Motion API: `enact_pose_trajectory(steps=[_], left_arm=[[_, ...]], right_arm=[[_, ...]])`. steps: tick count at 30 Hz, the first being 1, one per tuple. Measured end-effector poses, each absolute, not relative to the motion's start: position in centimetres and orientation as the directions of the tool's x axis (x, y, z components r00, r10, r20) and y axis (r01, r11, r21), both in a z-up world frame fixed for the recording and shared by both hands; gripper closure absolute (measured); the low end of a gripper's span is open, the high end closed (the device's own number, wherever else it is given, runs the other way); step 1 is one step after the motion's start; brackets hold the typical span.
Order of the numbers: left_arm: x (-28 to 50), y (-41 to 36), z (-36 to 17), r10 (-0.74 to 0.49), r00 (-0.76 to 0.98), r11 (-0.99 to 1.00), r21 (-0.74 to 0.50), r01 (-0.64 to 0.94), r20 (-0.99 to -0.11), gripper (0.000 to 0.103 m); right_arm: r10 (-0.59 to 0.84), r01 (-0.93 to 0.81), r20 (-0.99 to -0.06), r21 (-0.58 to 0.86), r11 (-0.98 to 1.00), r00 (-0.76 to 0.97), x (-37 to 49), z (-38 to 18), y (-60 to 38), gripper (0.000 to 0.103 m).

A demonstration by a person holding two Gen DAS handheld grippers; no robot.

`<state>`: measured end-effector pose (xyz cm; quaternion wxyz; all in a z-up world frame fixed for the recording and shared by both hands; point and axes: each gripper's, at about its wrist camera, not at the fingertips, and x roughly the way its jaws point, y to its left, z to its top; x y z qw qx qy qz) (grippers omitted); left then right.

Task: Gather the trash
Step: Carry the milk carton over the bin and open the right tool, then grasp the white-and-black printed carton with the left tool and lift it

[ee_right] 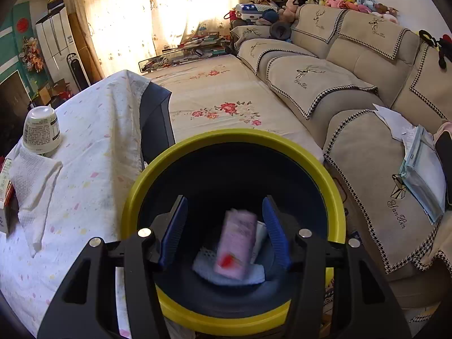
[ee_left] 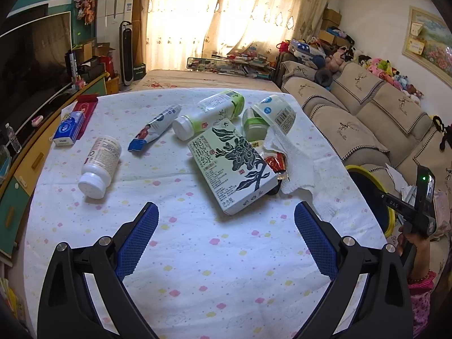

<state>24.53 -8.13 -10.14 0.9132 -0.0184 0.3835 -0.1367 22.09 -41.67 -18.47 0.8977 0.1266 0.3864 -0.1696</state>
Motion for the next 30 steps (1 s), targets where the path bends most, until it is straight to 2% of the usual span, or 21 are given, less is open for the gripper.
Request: enact_pose_trajectory(steps=[10, 17, 20, 25, 30], left_arm=[[28.0, -14.5, -13.4, -0.158, 0.62, 0.938, 0.079, 0.337, -0.769, 0.008], [29.8, -17.3, -14.5, -0.063, 0.654, 0.907, 0.229, 0.352, -0.754, 0.008], [30.5, -17.5, -15.0, -0.036, 0.659, 0.902, 0.259, 0.344, -0.752, 0.009], [31.8, -16.9, -15.9, -0.026, 0.638, 0.907, 0.25, 0.339, -0.77, 0.019], [32.2, -16.6, -16.2, -0.012, 0.646, 0.908, 0.263, 0.327, -0.764, 0.024]], right_arm=[[-0.187, 0.385, -0.739, 0.106, 0.917, 0.648, 21.8, -18.3, -40.8, 0.049], [-0.171, 0.372, -0.737, 0.118, 0.921, 0.655, 21.8, -18.1, -40.4, 0.049], [-0.166, 0.37, -0.739, 0.12, 0.921, 0.653, 21.9, -18.1, -40.5, 0.049], [-0.165, 0.371, -0.741, 0.122, 0.921, 0.651, 22.0, -18.1, -40.6, 0.049], [-0.16, 0.368, -0.744, 0.123, 0.922, 0.648, 22.2, -18.2, -40.5, 0.049]])
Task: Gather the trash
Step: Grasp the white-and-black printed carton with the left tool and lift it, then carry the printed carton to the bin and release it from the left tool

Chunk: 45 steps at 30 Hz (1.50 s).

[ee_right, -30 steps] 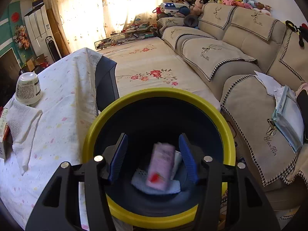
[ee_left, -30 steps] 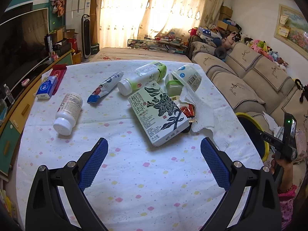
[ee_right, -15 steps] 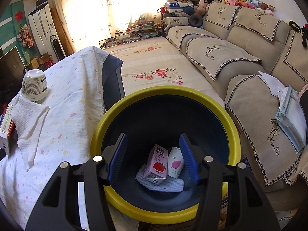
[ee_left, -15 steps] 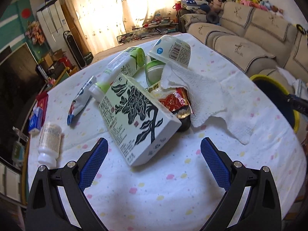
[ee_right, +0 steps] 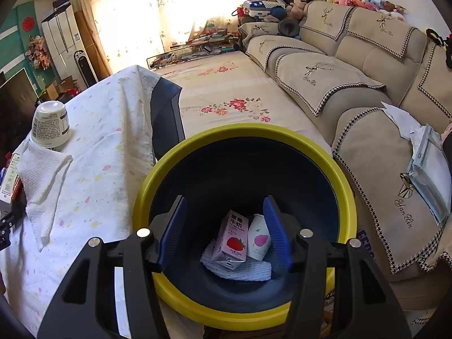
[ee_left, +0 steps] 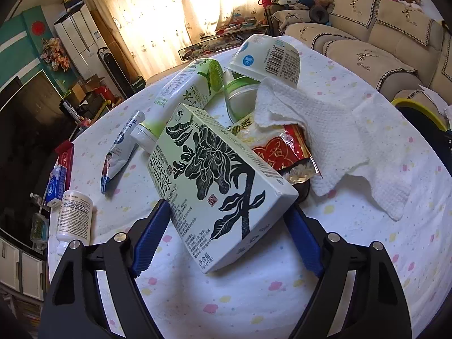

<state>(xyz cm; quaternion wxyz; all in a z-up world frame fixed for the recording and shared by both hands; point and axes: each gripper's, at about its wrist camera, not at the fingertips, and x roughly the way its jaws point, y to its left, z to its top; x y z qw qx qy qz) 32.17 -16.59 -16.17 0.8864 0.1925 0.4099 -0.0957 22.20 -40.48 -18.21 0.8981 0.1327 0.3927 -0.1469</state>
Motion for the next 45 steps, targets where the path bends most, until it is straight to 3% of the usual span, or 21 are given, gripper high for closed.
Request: enact_pose_trajectory(steps=[9, 20, 23, 34, 45], left_arm=[[32.6, -15.9, -16.0, -0.02, 0.643, 0.913, 0.249, 0.324, -0.765, 0.028], [31.3, -13.8, -13.6, -0.036, 0.678, 0.948, 0.189, 0.256, -0.734, 0.062], [31.1, -12.7, -12.8, -0.056, 0.681, 0.957, 0.155, 0.245, -0.73, 0.066], [27.8, -11.2, -8.5, -0.134, 0.724, 0.962, 0.086, 0.259, -0.677, 0.072], [24.1, -13.9, -4.2, -0.221, 0.739, 0.932, 0.086, 0.353, -0.637, 0.072]], right_arm=[[-0.147, 0.35, -0.743, 0.124, 0.929, 0.653, 22.4, -18.0, -40.0, 0.049], [-0.139, 0.338, -0.732, 0.132, 0.932, 0.667, 21.9, -17.3, -39.7, 0.049], [-0.136, 0.336, -0.73, 0.135, 0.932, 0.67, 21.8, -17.2, -39.7, 0.049], [-0.124, 0.333, -0.727, 0.151, 0.931, 0.676, 21.3, -17.0, -40.0, 0.049], [-0.11, 0.336, -0.73, 0.17, 0.927, 0.675, 20.7, -17.3, -40.4, 0.049]])
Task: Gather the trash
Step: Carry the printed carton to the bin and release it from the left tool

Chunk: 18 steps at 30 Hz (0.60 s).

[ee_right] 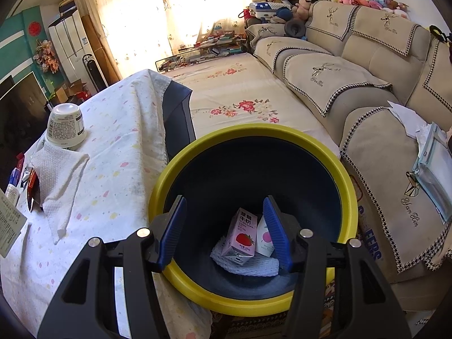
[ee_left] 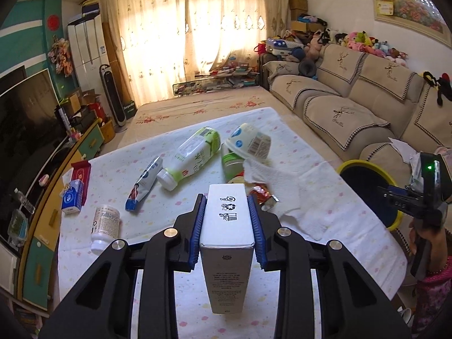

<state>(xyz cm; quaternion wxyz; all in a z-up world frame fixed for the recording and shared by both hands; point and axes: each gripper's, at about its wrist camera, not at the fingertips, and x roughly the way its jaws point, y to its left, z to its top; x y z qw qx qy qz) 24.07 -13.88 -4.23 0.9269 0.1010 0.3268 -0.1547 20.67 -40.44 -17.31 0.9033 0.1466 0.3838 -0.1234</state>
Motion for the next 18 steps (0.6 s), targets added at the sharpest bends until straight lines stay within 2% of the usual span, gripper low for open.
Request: enact_pose_trajectory(steps=[7, 18], left_arm=[[23.1, -15.8, -3.4, -0.254, 0.729, 0.913, 0.09, 0.397, -0.636, 0.072], [23.7, -17.5, -7.0, -0.255, 0.688, 0.91, 0.071, 0.407, -0.68, 0.072]], right_arm=[[-0.106, 0.342, -0.73, 0.183, 0.922, 0.675, 20.3, -17.6, -41.0, 0.049], [-0.1, 0.349, -0.73, 0.197, 0.916, 0.677, 19.6, -17.9, -41.8, 0.049]])
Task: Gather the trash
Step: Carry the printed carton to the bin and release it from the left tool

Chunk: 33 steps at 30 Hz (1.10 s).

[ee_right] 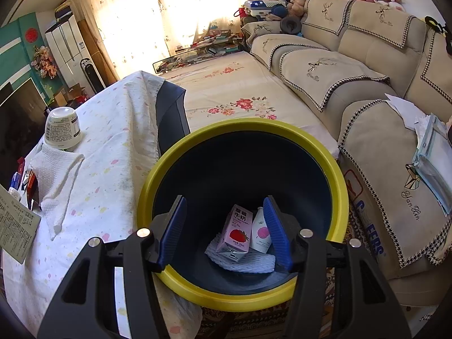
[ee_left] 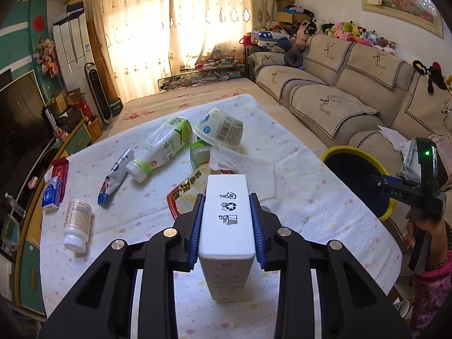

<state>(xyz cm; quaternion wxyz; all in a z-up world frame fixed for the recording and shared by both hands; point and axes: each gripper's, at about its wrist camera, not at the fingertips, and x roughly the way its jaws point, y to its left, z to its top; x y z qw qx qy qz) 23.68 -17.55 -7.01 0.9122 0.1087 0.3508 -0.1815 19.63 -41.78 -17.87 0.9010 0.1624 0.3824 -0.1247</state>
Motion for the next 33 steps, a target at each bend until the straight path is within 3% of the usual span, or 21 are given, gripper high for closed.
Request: enact_pose_trajectory(steps=[7, 16, 24, 33], left_arm=[[24.6, -17.6, -9.2, -0.248, 0.659, 0.913, 0.056, 0.404, -0.71, 0.073], [23.6, -19.9, -5.9, -0.314, 0.667, 0.879, 0.058, 0.473, -0.675, 0.073], [24.1, -27.2, -3.7, -0.425, 0.623, 0.8, 0.049, 0.597, -0.657, 0.073], [26.6, -38.1, -5.3, -0.531, 0.498, 0.693, -0.014, 0.72, -0.686, 0.073]], right_arm=[[-0.09, 0.343, -0.73, 0.205, 0.917, 0.677, 19.4, -18.1, -41.9, 0.049], [-0.094, 0.353, -0.713, 0.223, 0.909, 0.695, 18.6, -17.5, -42.9, 0.049], [-0.142, 0.39, -0.696, 0.212, 0.896, 0.704, 16.5, -16.7, -45.1, 0.049], [-0.183, 0.447, -0.696, 0.217, 0.868, 0.694, 14.5, -16.9, -48.8, 0.049]])
